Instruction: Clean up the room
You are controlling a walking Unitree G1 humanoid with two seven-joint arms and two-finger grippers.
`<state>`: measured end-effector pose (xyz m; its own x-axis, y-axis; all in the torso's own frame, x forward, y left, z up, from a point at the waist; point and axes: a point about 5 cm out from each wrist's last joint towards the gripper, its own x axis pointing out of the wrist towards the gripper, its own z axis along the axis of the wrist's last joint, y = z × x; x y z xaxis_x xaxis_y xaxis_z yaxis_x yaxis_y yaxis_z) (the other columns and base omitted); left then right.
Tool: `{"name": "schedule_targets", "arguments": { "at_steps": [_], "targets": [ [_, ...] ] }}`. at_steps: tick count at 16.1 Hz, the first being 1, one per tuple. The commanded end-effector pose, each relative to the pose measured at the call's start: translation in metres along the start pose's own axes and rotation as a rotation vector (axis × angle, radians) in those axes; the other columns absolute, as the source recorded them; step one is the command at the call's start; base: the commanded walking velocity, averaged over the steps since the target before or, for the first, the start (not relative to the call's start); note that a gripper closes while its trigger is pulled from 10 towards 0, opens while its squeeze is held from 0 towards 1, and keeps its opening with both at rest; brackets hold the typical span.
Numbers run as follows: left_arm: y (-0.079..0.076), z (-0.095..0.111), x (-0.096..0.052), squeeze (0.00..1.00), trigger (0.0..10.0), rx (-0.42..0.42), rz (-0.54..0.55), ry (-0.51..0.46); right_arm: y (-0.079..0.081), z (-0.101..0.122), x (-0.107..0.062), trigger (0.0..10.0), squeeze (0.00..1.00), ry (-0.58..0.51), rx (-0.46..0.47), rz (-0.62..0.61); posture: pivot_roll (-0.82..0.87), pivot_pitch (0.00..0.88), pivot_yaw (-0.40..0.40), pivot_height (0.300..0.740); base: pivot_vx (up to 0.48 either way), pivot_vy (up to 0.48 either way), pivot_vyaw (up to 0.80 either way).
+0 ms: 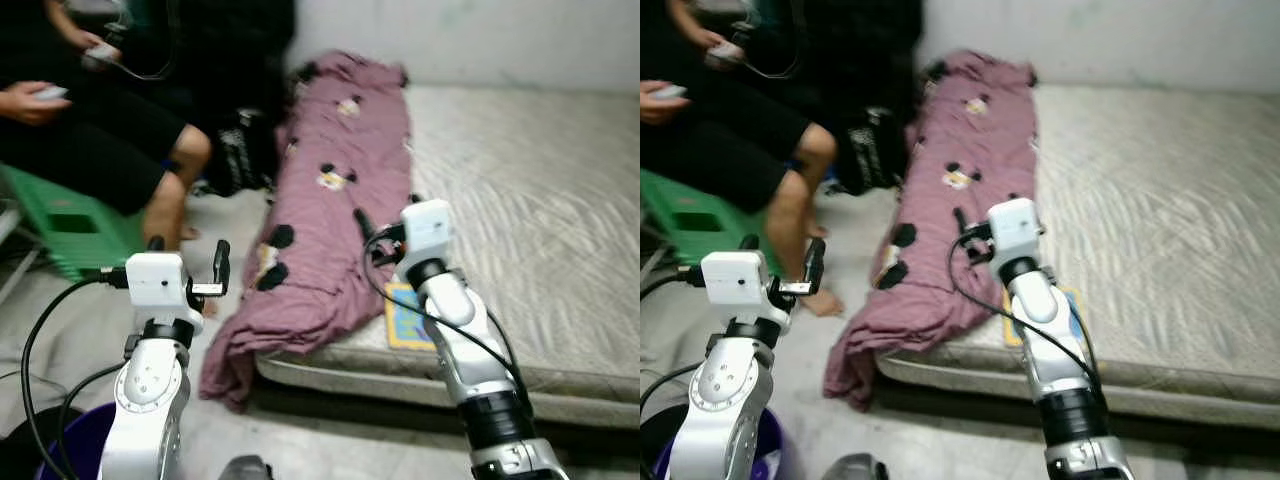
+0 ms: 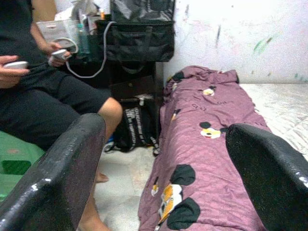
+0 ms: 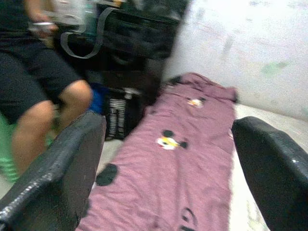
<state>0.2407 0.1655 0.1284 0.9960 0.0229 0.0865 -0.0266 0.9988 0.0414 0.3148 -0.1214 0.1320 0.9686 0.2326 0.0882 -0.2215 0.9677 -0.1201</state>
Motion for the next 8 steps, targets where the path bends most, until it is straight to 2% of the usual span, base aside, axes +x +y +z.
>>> {"name": "schedule_targets", "arguments": {
  "at_steps": [1,3,7,8],
  "targets": [
    [0.007,-0.002,0.002,0.0,10.0,0.018,0.031,0.005,0.002,-0.003,0.0,10.0,0.0,0.012,0.032,-0.023,0.09,0.0,0.043,0.74,0.0,0.0,0.0],
    [0.009,-0.003,0.009,0.0,10.0,0.031,0.009,0.007,0.007,-0.004,-0.001,10.0,0.0,0.007,0.038,-0.031,0.08,0.0,0.078,0.74,0.0,0.0,0.0],
    [0.013,-0.006,0.021,0.0,10.0,0.042,-0.009,0.017,0.002,-0.005,-0.004,10.0,0.0,0.0,0.052,-0.086,0.05,0.0,0.114,0.74,0.0,0.0,0.0],
    [0.01,-0.007,0.025,0.0,10.0,0.041,-0.013,0.019,0.0,-0.007,-0.005,10.0,0.0,0.005,0.047,-0.087,0.05,0.0,0.116,0.74,0.0,0.0,0.0]
  ]
}}
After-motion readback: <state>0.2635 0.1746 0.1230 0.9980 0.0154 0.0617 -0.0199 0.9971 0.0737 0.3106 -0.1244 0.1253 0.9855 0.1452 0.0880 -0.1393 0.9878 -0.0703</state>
